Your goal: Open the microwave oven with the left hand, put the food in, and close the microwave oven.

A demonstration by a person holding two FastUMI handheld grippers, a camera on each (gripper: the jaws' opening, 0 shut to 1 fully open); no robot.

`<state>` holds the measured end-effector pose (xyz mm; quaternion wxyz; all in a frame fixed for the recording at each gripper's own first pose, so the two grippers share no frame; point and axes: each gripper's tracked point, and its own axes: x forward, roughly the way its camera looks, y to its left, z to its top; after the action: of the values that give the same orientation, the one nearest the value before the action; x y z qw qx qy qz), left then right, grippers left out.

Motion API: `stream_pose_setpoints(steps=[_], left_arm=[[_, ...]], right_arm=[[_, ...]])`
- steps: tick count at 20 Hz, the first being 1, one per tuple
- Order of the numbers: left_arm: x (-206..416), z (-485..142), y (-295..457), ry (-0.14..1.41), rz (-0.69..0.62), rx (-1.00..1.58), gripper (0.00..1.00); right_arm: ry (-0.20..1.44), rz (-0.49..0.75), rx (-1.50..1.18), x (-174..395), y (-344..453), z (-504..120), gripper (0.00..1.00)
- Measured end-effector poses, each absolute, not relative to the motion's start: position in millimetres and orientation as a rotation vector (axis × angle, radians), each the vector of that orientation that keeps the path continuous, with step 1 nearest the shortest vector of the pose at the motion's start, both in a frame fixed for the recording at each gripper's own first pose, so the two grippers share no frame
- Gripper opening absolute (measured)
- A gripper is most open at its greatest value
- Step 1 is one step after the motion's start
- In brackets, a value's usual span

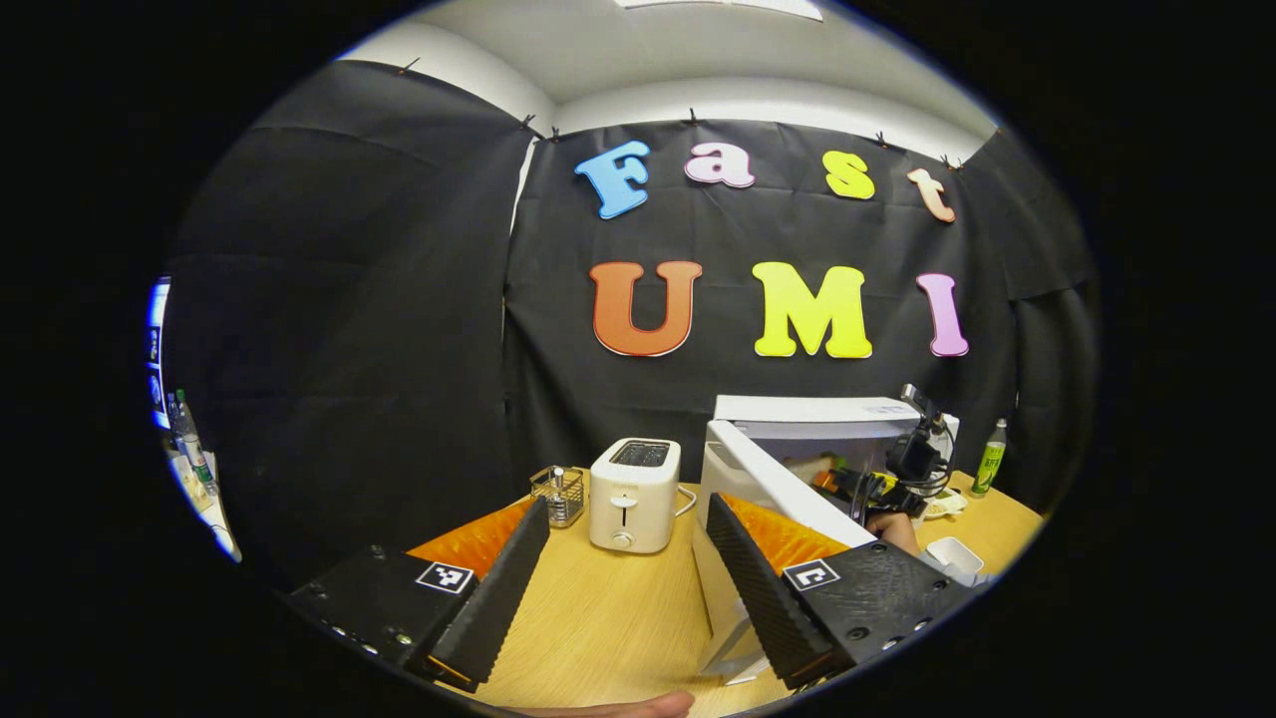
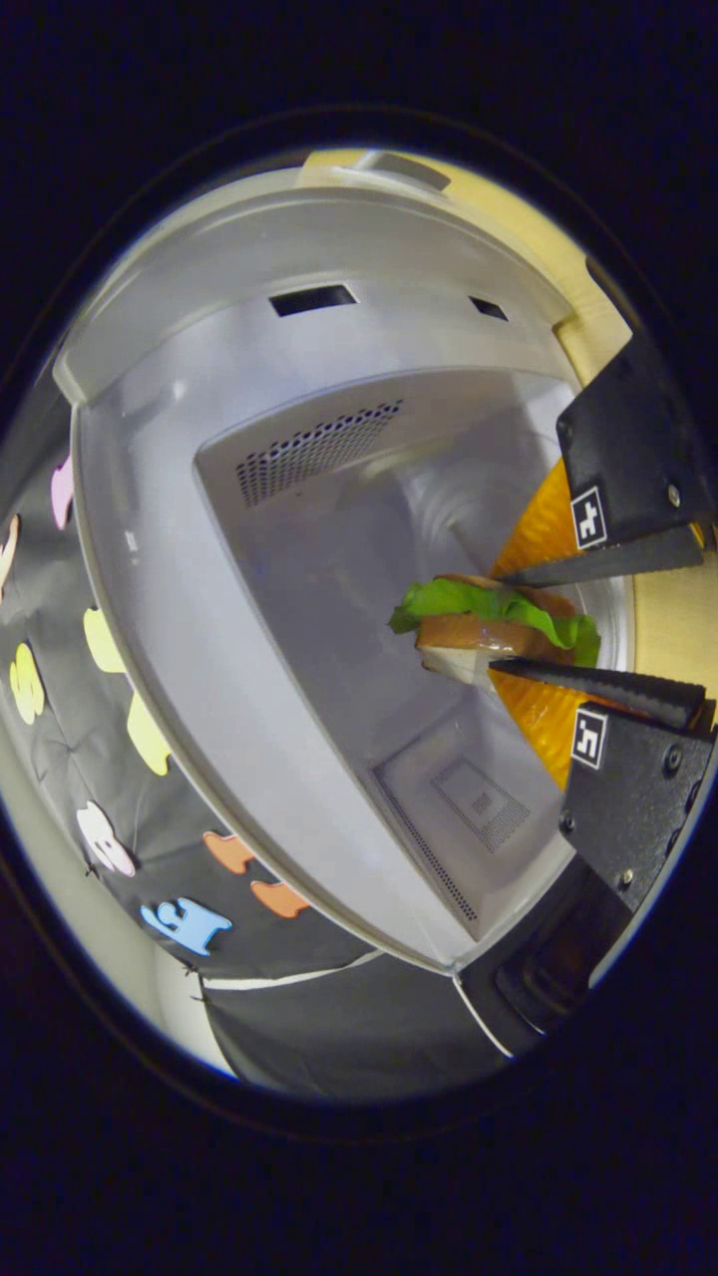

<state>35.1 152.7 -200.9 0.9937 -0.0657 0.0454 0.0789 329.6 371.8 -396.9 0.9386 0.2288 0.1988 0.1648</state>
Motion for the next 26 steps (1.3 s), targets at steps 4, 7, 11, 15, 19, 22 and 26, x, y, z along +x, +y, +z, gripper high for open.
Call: stream_pose_setpoints(steps=[4,7,11,15,19,22,26], left_arm=[[34,-208,159,0.092,0.178,-0.121,0.96],[34,-215,158,0.105,0.176,-0.113,0.96],[33,-220,164,0.108,0.191,-0.097,0.96],[28,-232,173,0.126,0.23,-0.066,0.96],[25,-229,174,0.098,0.205,-0.073,0.95],[29,-234,180,0.082,0.188,-0.102,0.9],[35,-236,177,0.069,0.135,-0.177,0.72]], right_arm=[[0.405,0.277,0.401,337,356,-415,0.45],[0.401,0.236,0.376,341,347,-424,0.56],[0.372,0.242,0.359,340,344,-423,0.62],[0.328,0.252,0.252,334,345,-419,0.73],[0.327,0.3,0.151,314,355,-410,0.89],[0.351,0.332,0.125,289,356,-395,0.92],[0.332,0.386,0.099,244,344,-360,0.97]])
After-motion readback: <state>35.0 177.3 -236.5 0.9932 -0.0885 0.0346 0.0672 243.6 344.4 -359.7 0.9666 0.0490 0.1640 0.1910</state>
